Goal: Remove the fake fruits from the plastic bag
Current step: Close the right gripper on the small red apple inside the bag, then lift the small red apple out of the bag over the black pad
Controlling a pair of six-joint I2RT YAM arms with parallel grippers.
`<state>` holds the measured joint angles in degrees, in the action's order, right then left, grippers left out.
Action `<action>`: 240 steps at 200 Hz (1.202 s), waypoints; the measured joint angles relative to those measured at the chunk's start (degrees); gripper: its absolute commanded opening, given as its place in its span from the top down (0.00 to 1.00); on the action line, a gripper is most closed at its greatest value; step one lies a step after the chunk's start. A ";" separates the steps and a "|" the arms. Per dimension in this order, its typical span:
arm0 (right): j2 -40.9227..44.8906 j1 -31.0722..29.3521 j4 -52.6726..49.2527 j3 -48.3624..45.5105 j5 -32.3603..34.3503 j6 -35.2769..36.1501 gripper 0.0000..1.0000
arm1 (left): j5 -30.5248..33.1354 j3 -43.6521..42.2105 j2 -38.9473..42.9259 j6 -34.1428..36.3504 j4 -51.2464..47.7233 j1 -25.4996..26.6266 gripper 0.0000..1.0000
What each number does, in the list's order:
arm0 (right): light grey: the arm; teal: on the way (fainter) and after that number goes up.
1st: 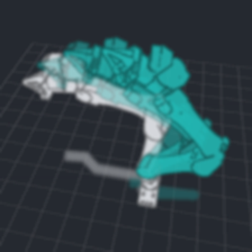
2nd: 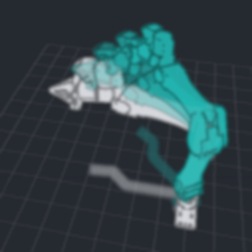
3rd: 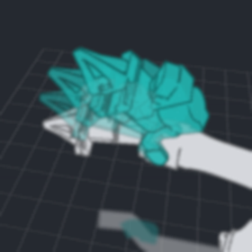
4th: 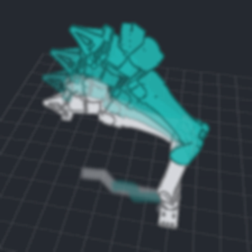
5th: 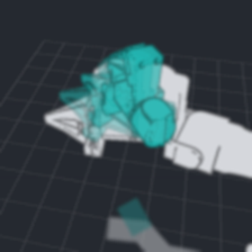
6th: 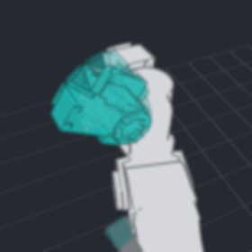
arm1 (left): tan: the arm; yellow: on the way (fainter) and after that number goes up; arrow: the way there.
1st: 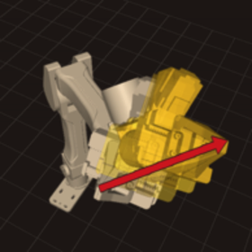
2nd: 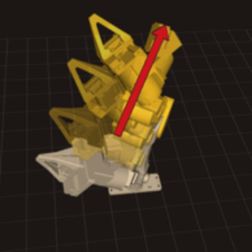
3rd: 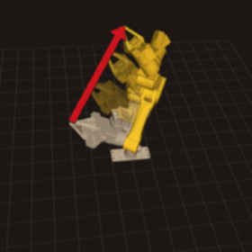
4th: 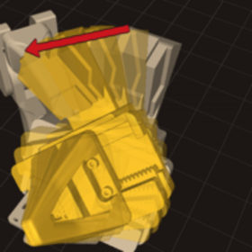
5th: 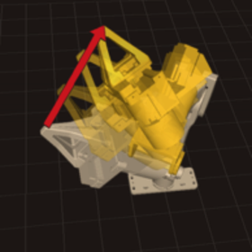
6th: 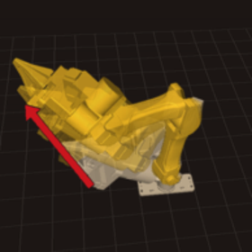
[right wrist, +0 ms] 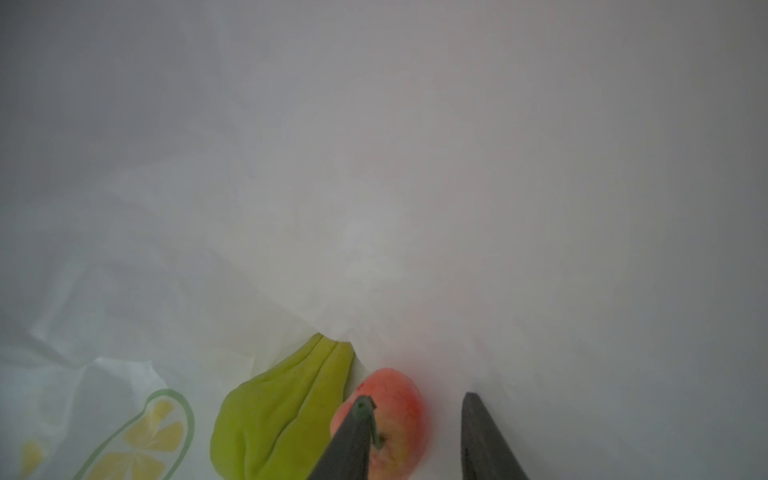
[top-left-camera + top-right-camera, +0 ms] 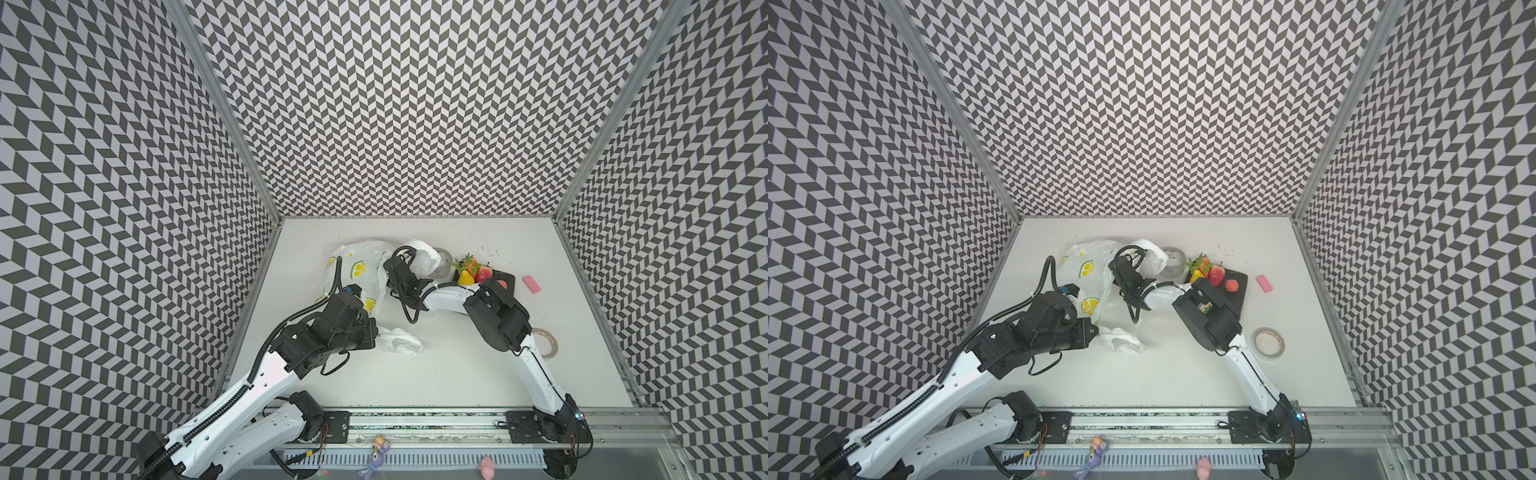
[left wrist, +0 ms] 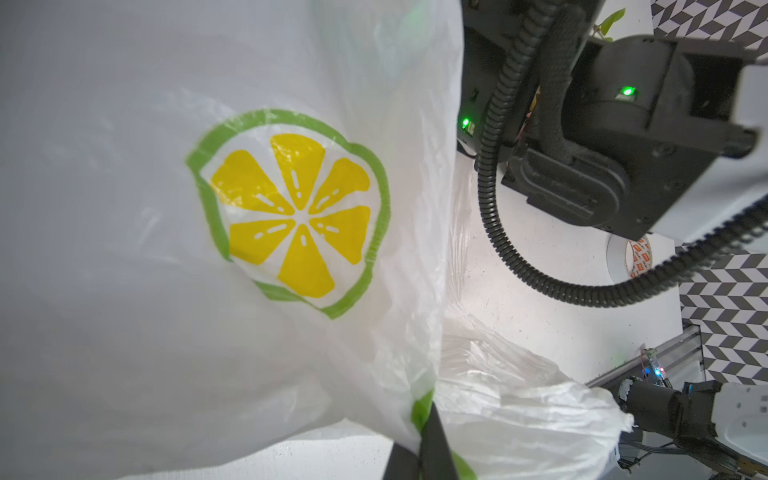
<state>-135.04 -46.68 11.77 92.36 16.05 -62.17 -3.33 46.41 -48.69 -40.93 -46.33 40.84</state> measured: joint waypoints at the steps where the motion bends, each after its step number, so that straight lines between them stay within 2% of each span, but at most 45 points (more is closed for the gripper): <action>1: 0.00 0.00 -0.02 0.00 -0.04 0.07 0.76 | 0.00 0.00 0.00 0.00 0.00 0.00 1.00; 32: 0.09 0.00 1.51 -0.55 -0.66 0.13 0.93 | 0.00 0.00 0.00 0.00 0.00 0.00 1.00; 55: 0.50 0.00 2.19 -2.16 -1.31 0.50 1.00 | 0.02 0.00 0.00 0.00 -0.02 0.00 1.00; 93: 2.89 0.07 3.06 -5.07 -3.21 1.46 1.00 | 0.55 0.00 0.11 -0.20 -0.02 0.00 1.00; 159: 12.35 -0.22 7.63 -13.16 -9.90 2.73 1.00 | 3.02 0.00 2.32 -2.29 0.00 -0.02 1.00; 240: 23.45 -4.00 9.18 -28.17 -16.31 10.29 1.00 | 6.27 -0.13 3.04 -5.16 1.73 -0.13 1.00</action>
<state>-111.59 -50.68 20.95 64.18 -0.25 -51.88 2.94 46.28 -45.65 -46.09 -44.60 40.71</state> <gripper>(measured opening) 0.048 0.047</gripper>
